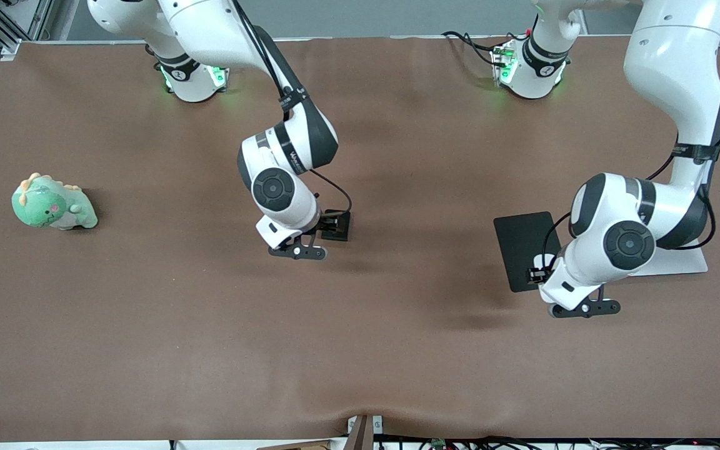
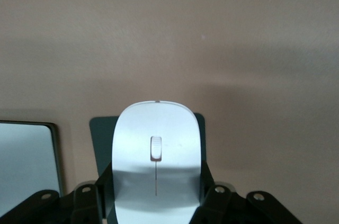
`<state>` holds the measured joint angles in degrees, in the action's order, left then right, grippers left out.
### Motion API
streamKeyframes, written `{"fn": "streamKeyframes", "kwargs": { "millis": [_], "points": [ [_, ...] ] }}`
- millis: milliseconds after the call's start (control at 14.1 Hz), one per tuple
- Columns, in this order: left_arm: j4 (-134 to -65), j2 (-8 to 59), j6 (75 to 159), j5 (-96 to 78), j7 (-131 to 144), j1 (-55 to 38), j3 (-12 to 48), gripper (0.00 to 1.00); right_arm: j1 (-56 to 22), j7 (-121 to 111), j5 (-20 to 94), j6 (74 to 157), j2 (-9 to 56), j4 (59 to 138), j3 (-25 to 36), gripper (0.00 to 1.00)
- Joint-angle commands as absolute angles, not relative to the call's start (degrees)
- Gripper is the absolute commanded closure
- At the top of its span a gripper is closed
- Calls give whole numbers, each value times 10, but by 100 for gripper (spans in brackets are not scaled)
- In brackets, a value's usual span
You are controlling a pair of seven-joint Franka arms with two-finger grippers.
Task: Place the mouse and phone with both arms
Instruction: 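Carry the mouse over the black pad while the right gripper reaches the phone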
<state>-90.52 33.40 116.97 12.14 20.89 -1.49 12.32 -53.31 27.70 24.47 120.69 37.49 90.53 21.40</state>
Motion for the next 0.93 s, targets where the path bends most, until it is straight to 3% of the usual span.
{"fn": "streamKeyframes", "kwargs": {
  "millis": [0, 498, 854],
  "points": [
    [-940, 322, 1179, 125, 217, -11, 127, 100, -548, 280, 256, 1237, 383, 922, 218, 0],
    [-1126, 258, 1323, 125, 237, 10, 127, 100, -581, 280, 252, 1303, 384, 976, 218, 0],
    [-1190, 253, 1396, 125, 252, 11, 126, 100, -595, 294, 257, 1329, 403, 976, 217, 0]
  ]
}}
